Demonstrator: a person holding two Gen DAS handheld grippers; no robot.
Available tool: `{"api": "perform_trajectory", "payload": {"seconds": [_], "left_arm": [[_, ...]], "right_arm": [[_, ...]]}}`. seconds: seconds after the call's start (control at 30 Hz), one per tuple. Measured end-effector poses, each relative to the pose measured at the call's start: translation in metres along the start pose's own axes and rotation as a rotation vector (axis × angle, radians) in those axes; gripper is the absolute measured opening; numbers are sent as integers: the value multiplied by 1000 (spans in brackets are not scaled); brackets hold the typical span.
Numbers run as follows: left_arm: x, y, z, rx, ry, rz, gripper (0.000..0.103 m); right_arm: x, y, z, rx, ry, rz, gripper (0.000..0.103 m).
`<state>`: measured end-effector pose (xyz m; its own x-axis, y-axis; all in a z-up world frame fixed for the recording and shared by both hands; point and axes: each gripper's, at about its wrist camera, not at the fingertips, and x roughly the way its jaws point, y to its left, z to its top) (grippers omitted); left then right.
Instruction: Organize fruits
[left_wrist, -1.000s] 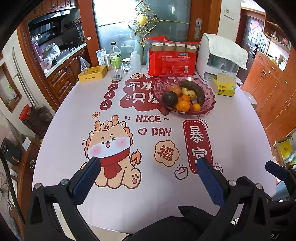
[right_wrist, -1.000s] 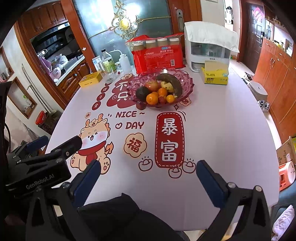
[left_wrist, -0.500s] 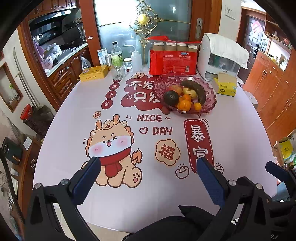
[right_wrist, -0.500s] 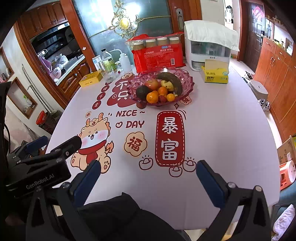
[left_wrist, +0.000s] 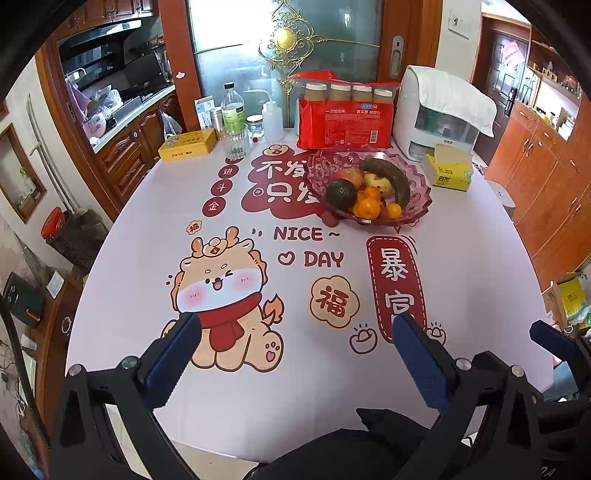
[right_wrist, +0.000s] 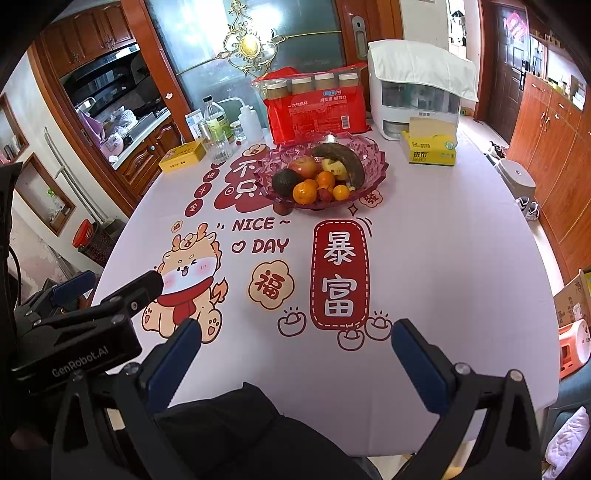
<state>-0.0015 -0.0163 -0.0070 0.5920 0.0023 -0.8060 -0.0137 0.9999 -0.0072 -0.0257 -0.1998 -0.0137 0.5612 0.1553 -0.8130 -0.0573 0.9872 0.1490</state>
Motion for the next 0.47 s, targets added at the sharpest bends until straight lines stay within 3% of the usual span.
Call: {"api": "perform_trajectory", "payload": {"seconds": [0.47], "left_arm": [[0, -1, 0, -1, 1, 2, 102]], "right_arm": [[0, -1, 0, 2, 4, 3, 103]]}}
